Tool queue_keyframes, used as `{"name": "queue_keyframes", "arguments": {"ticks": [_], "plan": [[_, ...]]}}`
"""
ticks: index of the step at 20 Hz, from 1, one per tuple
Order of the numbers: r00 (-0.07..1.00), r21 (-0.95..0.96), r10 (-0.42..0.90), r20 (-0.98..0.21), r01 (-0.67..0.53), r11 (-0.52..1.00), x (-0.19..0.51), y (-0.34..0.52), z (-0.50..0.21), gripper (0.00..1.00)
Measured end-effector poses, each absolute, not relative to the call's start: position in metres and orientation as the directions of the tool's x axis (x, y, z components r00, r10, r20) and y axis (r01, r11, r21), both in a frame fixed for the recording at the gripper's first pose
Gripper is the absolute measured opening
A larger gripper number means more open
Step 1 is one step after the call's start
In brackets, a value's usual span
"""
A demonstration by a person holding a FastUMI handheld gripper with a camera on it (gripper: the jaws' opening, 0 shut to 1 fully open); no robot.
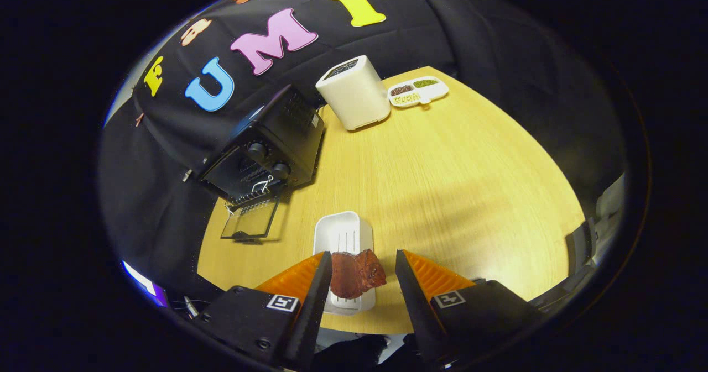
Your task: Open the toaster oven, put the food inside, and close the toaster oven door.
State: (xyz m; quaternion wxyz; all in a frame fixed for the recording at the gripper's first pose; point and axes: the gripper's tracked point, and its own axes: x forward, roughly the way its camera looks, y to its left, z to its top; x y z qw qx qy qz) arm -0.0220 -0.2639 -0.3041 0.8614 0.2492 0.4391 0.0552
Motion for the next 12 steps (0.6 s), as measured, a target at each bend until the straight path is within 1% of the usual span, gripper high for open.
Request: {"name": "queue_keyframes", "arguments": {"ticks": [1, 3, 4, 5, 7, 9, 12], "plan": [[0.593, 0.486, 0.33, -0.734, 0.12, 0.866, -0.023, -0.262, -0.308, 0.71], [0.576, 0.504, 0.357, -0.735, 0.113, 0.856, -0.023, -0.259, -0.312, 0.58], [0.573, 0.501, 0.354, -0.74, 0.117, 0.858, -0.023, -0.261, -0.313, 0.58], [0.57, 0.509, 0.361, -0.738, 0.12, 0.852, -0.022, -0.26, -0.316, 0.44], [0.545, 0.517, 0.372, -0.751, 0.136, 0.845, -0.027, -0.26, -0.317, 0.41], [0.543, 0.551, 0.389, -0.744, 0.17, 0.817, -0.024, -0.257, -0.314, 0.28], [0.521, 0.589, 0.42, -0.743, 0.212, 0.78, -0.027, -0.251, -0.307, 0.18]]}}
